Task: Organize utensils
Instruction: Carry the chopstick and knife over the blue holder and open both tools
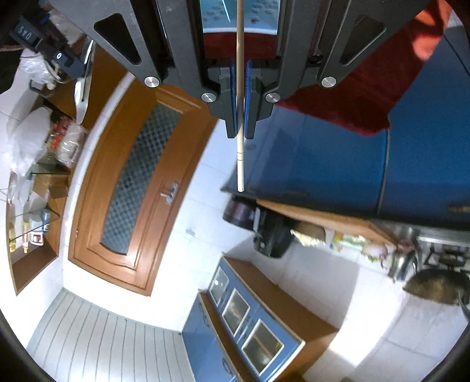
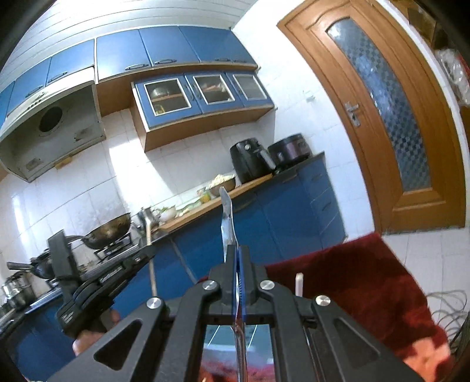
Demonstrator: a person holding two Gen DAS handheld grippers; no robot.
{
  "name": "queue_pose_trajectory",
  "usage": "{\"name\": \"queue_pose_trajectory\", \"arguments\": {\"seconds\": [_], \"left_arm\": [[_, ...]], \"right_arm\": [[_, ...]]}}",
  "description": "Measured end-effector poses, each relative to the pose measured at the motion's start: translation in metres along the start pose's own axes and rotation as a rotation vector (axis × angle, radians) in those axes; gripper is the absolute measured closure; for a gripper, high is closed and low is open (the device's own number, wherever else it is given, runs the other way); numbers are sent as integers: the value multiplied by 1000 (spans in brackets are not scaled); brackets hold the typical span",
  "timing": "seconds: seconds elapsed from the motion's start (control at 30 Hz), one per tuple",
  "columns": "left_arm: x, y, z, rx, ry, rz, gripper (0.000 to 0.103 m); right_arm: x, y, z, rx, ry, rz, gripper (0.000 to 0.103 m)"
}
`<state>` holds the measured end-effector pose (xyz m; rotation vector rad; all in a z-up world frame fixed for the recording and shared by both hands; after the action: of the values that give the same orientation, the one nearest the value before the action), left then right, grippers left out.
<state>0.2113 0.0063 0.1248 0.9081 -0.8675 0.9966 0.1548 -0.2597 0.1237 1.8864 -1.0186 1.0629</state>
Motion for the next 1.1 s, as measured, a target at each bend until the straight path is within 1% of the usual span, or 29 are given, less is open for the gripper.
{"name": "queue_pose_trajectory", "arguments": {"seconds": [0.17,0.27,0.53,0.77,0.97,1.1], "left_arm": [[0,-9,4,41,-54,53,99],[-3,-14,3,62,-67,72,99],[-24,-31,-5,81,-78,51,99],[-37,-38,-12,80,-83,25,99],[-43,-36,-8,80,-118,6,99],[-48,-31,-8,79,-141,-14,99]], "right_arm": [[9,-20,2,-44,33,39,100],[9,-32,5,-63,49,55,100],[2,-59,7,-113,116,68,100],[-10,-67,7,-117,167,27,99],[-13,-67,6,-106,173,-22,99],[-18,-64,7,-80,171,-61,99]]}}
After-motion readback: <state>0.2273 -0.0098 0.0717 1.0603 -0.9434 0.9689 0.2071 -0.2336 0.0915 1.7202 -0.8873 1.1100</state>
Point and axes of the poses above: each gripper's, at about its wrist camera, not at the fingertips, and y roughly against the way its jaws point, z to its right, x to its top, the point moved 1 cm from there along -y, roughly the way its jaws point, and after that the axes turned 6 degrees about -z, right-handed, at the moved point
